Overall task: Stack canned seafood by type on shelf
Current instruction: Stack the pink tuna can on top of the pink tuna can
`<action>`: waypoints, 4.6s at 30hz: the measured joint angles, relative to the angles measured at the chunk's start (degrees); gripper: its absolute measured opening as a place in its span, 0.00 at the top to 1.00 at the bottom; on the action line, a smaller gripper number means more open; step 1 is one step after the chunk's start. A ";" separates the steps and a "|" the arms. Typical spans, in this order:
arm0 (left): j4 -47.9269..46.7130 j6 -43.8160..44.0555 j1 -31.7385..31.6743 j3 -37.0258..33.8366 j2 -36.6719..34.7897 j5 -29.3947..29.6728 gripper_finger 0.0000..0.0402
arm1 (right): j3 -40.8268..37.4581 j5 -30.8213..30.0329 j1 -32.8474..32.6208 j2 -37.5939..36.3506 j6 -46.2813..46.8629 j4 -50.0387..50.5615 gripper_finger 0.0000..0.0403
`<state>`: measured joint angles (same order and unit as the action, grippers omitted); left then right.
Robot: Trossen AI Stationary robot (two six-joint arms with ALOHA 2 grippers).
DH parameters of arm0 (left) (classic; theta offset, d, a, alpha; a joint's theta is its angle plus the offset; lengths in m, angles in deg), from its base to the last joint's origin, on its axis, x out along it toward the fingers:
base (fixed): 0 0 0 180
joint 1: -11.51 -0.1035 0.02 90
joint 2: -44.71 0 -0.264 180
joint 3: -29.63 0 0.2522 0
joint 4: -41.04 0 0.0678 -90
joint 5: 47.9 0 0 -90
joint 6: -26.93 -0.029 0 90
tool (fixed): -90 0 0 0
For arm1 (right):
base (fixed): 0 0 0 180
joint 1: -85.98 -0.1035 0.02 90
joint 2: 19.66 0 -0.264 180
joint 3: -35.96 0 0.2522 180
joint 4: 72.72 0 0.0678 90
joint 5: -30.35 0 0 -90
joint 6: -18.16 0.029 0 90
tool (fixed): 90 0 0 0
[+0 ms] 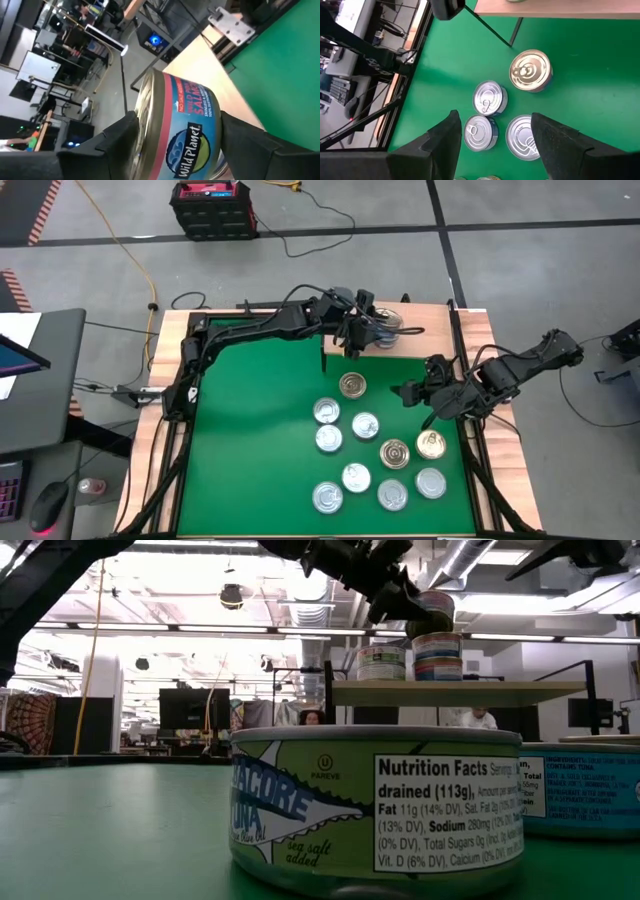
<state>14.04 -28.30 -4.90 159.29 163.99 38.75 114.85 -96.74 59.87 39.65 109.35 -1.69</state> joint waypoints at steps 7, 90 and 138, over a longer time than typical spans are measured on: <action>2.11 -0.34 -0.13 0.10 0.90 -1.60 0.37 | 0.00 -0.58 0.00 0.00 -0.41 -0.71 0.35; -4.18 80.31 39.23 -43.54 -34.88 38.61 0.37 | -34.75 42.76 5.31 3.48 -34.71 -26.33 0.57; -10.25 88.30 37.62 -43.44 -36.30 36.64 0.37 | -21.42 34.67 4.99 1.29 -45.93 -13.53 0.22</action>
<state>3.79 60.00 32.73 115.84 127.69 75.39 93.43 -62.07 64.85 40.94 63.43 -15.22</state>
